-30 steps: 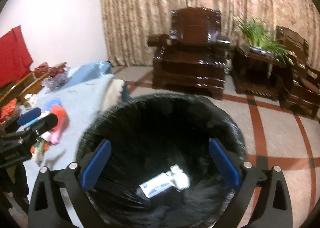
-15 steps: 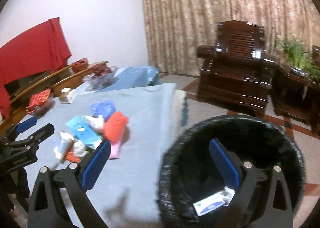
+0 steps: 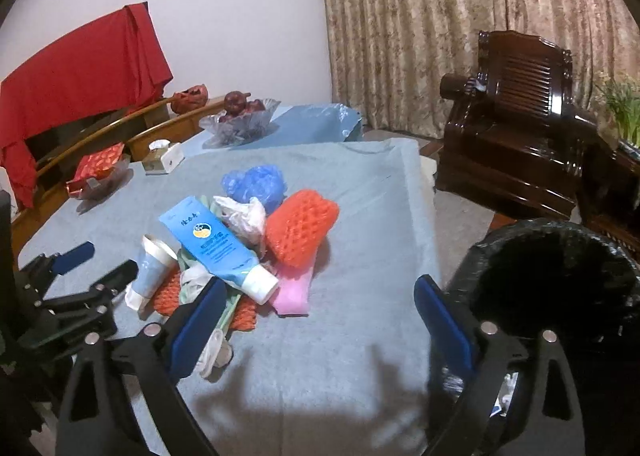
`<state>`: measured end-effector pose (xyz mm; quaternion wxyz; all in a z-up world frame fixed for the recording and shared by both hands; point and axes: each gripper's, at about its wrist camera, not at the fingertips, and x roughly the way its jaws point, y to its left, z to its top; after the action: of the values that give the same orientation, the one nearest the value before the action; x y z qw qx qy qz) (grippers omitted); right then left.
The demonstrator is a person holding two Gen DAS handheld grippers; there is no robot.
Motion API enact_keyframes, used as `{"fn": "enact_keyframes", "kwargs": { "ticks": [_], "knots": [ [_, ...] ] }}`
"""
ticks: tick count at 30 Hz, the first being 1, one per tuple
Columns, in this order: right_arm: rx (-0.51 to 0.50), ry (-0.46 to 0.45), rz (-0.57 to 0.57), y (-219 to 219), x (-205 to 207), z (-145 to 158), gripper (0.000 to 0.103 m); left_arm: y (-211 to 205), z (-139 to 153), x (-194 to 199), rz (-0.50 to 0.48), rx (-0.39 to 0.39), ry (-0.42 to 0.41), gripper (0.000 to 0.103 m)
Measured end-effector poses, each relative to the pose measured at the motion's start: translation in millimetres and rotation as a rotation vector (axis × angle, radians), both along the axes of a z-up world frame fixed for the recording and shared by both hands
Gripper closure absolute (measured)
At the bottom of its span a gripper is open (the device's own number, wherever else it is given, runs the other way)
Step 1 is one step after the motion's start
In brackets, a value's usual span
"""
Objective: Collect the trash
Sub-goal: 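Grasp the white paper cup with the left gripper while the right gripper grasps the orange foam net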
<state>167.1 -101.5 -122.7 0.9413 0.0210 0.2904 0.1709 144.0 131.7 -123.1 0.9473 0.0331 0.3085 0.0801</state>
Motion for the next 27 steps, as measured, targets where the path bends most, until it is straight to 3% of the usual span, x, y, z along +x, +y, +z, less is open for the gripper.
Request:
{"fn": "enact_keyframes", "kwargs": {
  "ticks": [6, 15, 23, 27],
  "knots": [
    [-0.002, 0.019, 0.022, 12, 10, -8, 0.015, 1, -20, 13, 0.007, 0.013, 0.044, 0.03],
    [-0.005, 0.035, 0.066, 29, 19, -17, 0.02, 12, -35, 30, 0.011, -0.045, 0.134, 0.054],
    [-0.015, 0.04, 0.117, 42, 19, -19, 0.027, 17, -29, 23, -0.01, -0.101, 0.093, 0.073],
    [-0.014, 0.036, 0.11, 42, 22, -18, 0.028, 19, -24, 21, 0.001, -0.113, 0.076, 0.076]
  ]
}}
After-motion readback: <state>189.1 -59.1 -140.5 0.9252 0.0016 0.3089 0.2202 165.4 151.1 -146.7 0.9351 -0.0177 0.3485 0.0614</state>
